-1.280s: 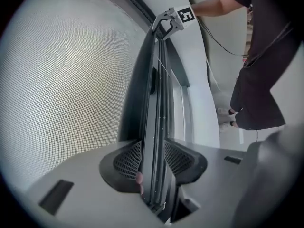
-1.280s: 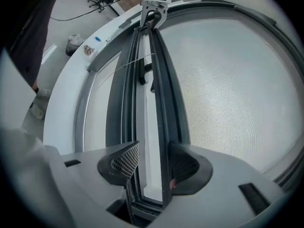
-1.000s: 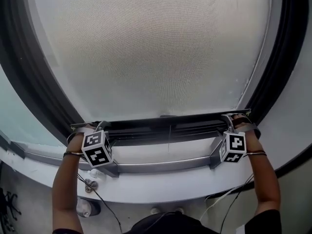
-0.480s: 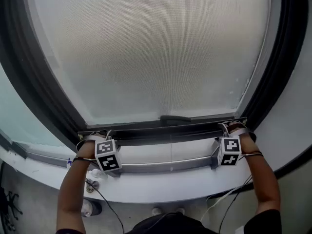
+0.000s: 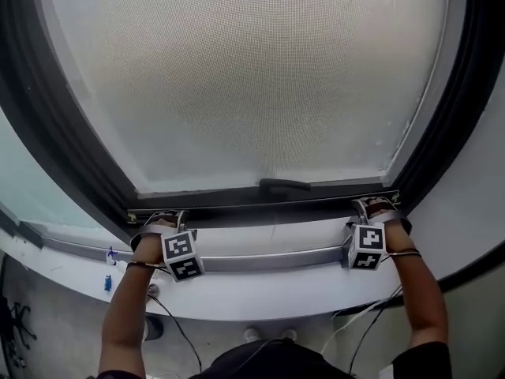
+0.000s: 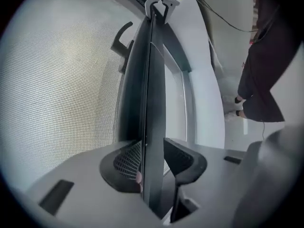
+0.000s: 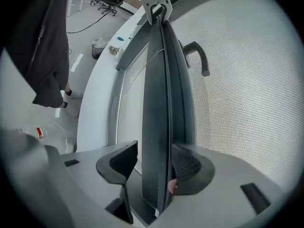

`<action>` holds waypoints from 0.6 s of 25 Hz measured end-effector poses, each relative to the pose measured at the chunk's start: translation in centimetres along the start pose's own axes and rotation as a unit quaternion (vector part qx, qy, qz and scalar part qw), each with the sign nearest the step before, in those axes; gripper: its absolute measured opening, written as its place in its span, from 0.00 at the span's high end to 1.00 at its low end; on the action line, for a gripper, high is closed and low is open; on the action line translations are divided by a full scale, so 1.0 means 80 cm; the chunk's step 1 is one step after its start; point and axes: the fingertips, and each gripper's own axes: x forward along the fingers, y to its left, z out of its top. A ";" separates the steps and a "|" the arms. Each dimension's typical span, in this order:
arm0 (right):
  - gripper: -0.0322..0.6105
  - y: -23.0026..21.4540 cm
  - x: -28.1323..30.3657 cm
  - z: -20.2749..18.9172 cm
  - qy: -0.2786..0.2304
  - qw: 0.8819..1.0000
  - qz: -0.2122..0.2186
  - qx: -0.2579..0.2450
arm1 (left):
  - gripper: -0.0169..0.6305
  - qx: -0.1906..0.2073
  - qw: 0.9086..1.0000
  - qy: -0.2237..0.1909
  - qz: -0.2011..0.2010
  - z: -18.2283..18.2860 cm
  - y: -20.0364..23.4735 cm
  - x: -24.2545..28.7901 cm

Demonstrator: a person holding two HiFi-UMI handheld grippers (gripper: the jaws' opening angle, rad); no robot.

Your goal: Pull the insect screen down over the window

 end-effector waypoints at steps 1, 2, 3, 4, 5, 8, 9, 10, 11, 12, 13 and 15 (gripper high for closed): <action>0.62 0.000 0.001 0.000 0.000 1.000 -0.003 0.000 | 0.75 -0.004 1.000 -0.006 0.008 0.001 0.001 0.001; 0.62 0.000 0.002 -0.001 0.001 1.000 -0.007 0.000 | 0.75 -0.008 1.000 -0.012 0.019 0.001 0.003 0.001; 0.62 -0.002 0.003 -0.001 0.002 1.000 -0.012 0.000 | 0.75 -0.013 0.999 -0.018 0.032 0.001 0.006 0.002; 0.62 -0.004 0.004 -0.002 0.004 1.000 -0.020 0.000 | 0.75 -0.019 0.999 -0.024 0.045 0.001 0.009 0.004; 0.62 -0.006 0.007 -0.003 0.006 1.000 -0.028 -0.001 | 0.75 -0.024 0.998 -0.029 0.056 0.000 0.012 0.005; 0.62 -0.007 0.013 -0.010 0.013 0.999 -0.045 -0.001 | 0.75 -0.027 0.996 -0.032 0.074 0.000 0.015 0.010; 0.62 -0.007 0.014 -0.012 0.014 0.999 -0.048 -0.001 | 0.75 -0.025 0.996 -0.031 0.077 0.000 0.016 0.011; 0.62 -0.008 0.014 -0.011 0.013 0.999 -0.049 0.000 | 0.75 -0.024 0.996 -0.031 0.080 0.000 0.017 0.011; 0.62 -0.009 0.013 -0.009 0.010 0.999 -0.051 0.002 | 0.75 -0.024 0.996 -0.032 0.084 0.001 0.018 0.011; 0.62 -0.010 0.012 -0.006 0.007 0.999 -0.052 0.005 | 0.75 -0.023 0.995 -0.033 0.089 0.001 0.019 0.012; 0.62 -0.011 0.012 -0.005 0.005 0.998 -0.057 0.006 | 0.75 -0.021 0.994 -0.033 0.098 0.001 0.020 0.014; 0.62 -0.013 0.013 -0.007 0.008 0.998 -0.065 0.008 | 0.75 -0.014 0.992 -0.033 0.117 0.001 0.023 0.019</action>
